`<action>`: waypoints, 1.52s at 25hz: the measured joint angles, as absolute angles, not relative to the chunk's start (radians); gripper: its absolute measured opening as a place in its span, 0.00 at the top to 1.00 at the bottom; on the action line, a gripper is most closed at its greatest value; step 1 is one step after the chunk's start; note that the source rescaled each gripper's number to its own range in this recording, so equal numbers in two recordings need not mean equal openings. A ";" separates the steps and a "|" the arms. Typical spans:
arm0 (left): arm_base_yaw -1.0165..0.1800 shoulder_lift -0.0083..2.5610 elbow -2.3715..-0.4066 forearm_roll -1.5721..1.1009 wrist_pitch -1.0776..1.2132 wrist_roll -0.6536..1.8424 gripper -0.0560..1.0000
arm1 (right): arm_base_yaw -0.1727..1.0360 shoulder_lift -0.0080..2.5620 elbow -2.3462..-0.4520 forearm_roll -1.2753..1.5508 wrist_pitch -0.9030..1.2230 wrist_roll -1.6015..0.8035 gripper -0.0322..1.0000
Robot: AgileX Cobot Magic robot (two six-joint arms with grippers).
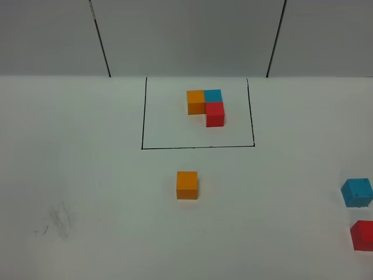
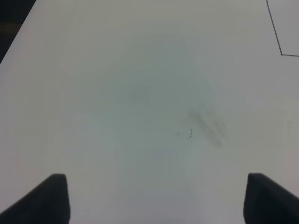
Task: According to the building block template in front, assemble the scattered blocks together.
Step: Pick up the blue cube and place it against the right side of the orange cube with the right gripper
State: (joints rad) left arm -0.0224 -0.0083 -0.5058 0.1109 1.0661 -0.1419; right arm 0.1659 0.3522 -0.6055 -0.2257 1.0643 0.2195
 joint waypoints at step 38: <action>-0.022 -0.008 -0.506 0.112 1.066 -0.143 0.31 | 0.050 1.626 -1.097 -0.106 0.881 0.040 0.00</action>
